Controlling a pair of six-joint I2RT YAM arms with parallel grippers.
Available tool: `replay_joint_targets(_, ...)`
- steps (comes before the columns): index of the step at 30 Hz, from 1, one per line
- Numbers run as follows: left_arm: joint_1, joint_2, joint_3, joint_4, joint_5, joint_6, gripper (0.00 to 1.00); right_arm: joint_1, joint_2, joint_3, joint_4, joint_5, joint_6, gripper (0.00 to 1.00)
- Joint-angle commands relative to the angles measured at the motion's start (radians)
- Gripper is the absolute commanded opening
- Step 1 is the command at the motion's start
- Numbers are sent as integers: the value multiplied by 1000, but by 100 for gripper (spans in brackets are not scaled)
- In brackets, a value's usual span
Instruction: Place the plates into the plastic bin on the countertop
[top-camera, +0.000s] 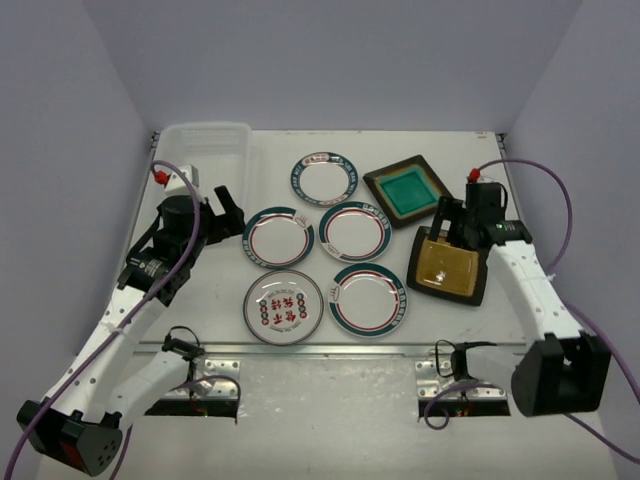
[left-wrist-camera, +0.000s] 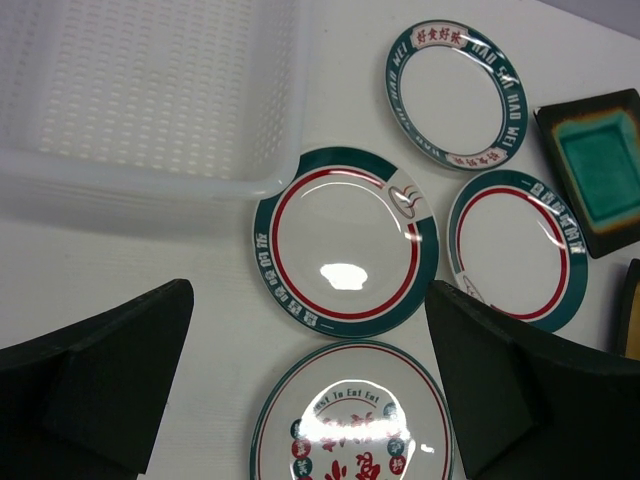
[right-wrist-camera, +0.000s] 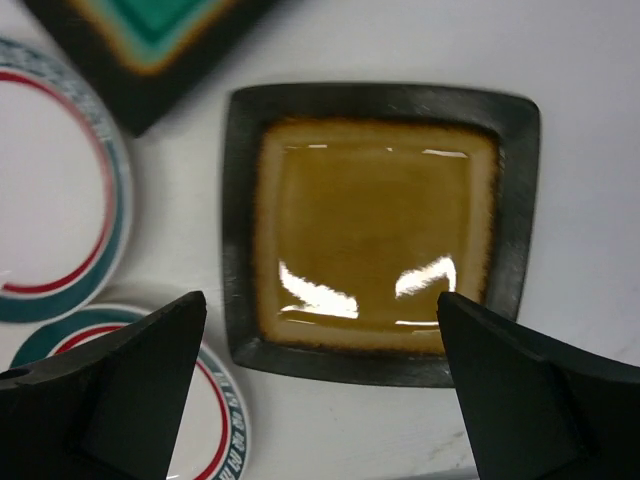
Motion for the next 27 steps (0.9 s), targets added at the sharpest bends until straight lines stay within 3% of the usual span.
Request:
replay_joint_targets(1,13,2,-15,0,-9,3,100,-202,-1,9,17,15,69,99)
replay_joint_targets(7,0,9,-8,-5,-12,8,100,-288,9,-137,142,123,-109,99)
replay_joint_targets(12,-15,49,-4,-22,20,14,100,-444,77,-194,244,-160,-114,99)
replay_joint_targets(19,-37,32,-5,-32,-14,19,100,-550,199,-226,303,-305,-132,99)
replay_joint_targets(20,-55,36,-4,-36,-18,20,100,-567,238,-242,353,-392,-138,98)
replay_joint_targets(27,-148,40,1,-54,-72,18,100,-633,430,-234,398,-504,-215,88)
